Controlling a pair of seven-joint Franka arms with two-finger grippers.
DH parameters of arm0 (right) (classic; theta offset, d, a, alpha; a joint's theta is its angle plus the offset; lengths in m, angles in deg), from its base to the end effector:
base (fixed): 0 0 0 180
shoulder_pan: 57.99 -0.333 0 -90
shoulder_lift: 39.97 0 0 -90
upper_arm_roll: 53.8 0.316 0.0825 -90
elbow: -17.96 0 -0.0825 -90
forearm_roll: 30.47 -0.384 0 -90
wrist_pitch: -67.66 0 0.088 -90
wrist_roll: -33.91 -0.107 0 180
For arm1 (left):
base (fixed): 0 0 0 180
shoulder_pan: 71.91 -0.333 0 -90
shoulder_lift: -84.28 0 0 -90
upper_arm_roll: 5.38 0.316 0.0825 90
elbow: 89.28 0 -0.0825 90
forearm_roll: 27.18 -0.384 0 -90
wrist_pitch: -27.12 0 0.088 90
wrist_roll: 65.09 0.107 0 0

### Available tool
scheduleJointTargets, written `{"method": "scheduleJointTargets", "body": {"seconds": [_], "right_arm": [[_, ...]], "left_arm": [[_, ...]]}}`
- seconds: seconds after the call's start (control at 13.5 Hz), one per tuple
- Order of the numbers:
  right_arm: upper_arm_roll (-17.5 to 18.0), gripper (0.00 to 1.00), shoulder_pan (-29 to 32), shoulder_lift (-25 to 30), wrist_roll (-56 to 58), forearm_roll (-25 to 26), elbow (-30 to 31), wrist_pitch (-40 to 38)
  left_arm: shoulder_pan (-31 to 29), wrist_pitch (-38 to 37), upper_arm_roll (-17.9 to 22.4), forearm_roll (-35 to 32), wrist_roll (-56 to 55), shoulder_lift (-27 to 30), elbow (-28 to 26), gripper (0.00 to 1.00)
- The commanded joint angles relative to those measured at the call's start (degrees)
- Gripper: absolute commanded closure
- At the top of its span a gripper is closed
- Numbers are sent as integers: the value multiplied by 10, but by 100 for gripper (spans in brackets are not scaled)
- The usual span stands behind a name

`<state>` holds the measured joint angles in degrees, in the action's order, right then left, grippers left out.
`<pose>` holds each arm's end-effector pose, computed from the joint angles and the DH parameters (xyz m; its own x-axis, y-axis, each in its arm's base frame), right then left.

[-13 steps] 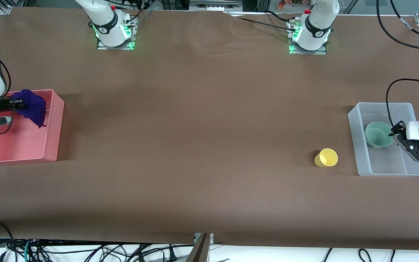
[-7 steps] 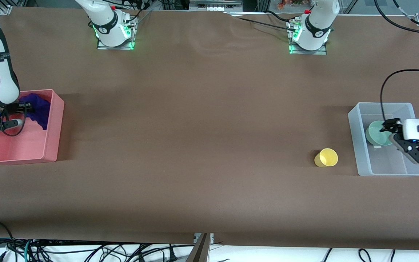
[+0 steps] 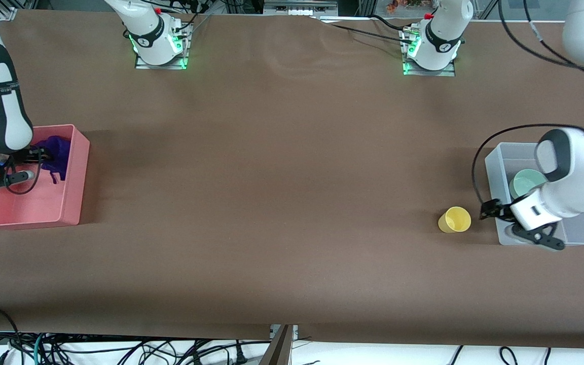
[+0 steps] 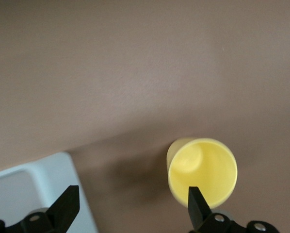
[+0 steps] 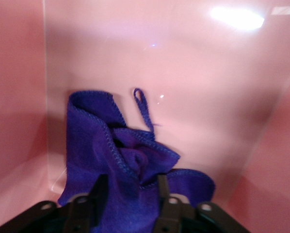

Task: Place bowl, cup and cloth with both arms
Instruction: 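Grasp the yellow cup with the left gripper while the right gripper withdraws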

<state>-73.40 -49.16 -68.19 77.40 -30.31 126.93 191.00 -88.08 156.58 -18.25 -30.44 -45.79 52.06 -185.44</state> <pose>0.5367 -0.2818 0.2379 0.9241 0.2753 -0.2651 0.2774 -0.9603 -0.0302 0.6787 0.0579 0.2852 0.9602 -0.2736 0.0561 -0.2767 -0.9592 0.0587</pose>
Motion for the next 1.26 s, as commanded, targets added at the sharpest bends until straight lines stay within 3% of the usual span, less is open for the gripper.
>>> {"method": "scheduleJointTargets", "body": {"seconds": [0.0,0.15,0.3,0.45,0.67,0.89,1.04,1.19], "right_arm": [[11,0,1,47,5,-9,-63,-102],[39,0,0,67,-25,-2,-124,-181],[91,0,-3,87,-110,25,-193,-281],[175,0,-3,93,-219,73,-271,-390],[249,0,-2,134,-333,70,-297,-432],[255,0,-3,180,-339,10,-291,-434],[262,0,-7,183,-337,15,-282,-446],[241,0,-6,204,-331,15,-281,-435]], "left_arm": [[2,17,2,8,-14,-29,5,28],[11,34,2,9,-13,-51,1,44],[13,37,0,11,-13,-66,-3,56],[11,36,-2,11,-5,-66,1,100],[8,22,-3,11,-6,-56,3,100],[5,-79,-4,12,-8,10,6,100],[-1,-180,1,18,-4,64,6,100],[-36,-287,3,10,4,105,5,100]]}}
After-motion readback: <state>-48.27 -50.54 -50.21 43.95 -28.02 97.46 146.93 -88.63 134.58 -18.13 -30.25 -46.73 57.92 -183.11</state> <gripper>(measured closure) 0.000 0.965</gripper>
